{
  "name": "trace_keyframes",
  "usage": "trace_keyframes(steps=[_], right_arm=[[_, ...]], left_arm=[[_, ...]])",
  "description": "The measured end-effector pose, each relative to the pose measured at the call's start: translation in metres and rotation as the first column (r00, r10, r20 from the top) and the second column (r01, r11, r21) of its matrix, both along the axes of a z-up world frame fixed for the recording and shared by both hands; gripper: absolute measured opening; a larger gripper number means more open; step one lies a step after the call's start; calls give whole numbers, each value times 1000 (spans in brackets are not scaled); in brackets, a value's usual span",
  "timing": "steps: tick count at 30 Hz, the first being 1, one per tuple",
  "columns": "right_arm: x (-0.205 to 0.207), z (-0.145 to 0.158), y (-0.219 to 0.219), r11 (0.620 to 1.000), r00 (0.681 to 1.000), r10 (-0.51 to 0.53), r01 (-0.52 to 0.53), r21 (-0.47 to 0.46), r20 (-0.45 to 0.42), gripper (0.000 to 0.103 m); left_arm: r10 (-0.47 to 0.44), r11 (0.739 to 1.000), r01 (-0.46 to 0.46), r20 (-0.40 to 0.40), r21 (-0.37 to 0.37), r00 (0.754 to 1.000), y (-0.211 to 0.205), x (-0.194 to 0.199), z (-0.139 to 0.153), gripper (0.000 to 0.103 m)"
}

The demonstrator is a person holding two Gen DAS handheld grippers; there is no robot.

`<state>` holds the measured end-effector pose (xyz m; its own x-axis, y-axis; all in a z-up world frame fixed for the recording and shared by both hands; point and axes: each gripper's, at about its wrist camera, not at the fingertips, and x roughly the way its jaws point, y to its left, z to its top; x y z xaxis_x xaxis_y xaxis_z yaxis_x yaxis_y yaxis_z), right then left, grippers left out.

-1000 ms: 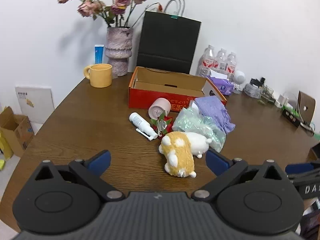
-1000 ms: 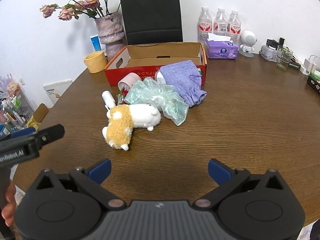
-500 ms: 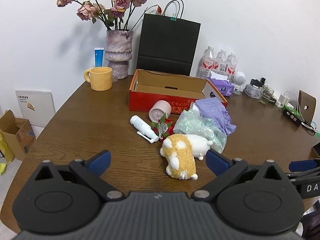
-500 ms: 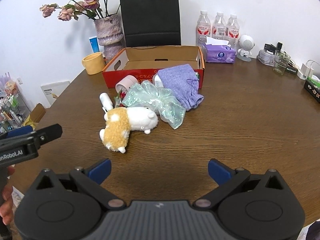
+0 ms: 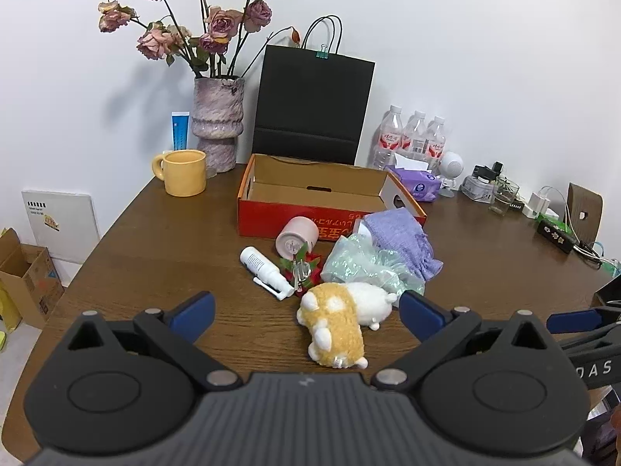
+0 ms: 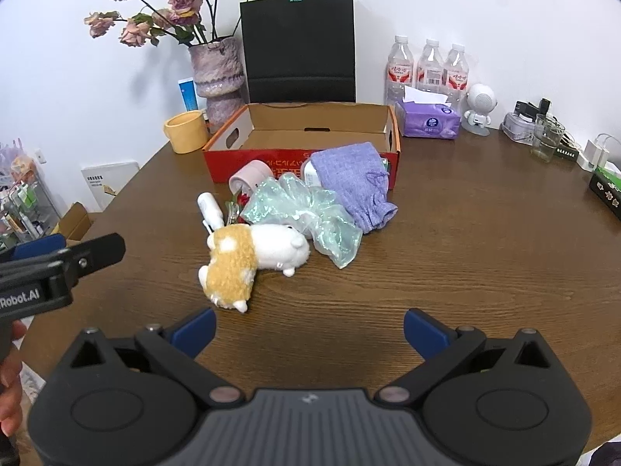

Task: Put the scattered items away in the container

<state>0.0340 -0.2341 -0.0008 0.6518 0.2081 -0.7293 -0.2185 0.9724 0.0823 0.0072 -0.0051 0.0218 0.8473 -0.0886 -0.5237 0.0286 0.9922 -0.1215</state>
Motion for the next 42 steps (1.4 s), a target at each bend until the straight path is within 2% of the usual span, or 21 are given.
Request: trace_keyframes(steps=[42], right_arm=[[-1,1,-2,1000,1000,11,-10,-8,23,103]], left_arm=[[-20,1000,20,-20,3,1000,-10,3,-2,103]])
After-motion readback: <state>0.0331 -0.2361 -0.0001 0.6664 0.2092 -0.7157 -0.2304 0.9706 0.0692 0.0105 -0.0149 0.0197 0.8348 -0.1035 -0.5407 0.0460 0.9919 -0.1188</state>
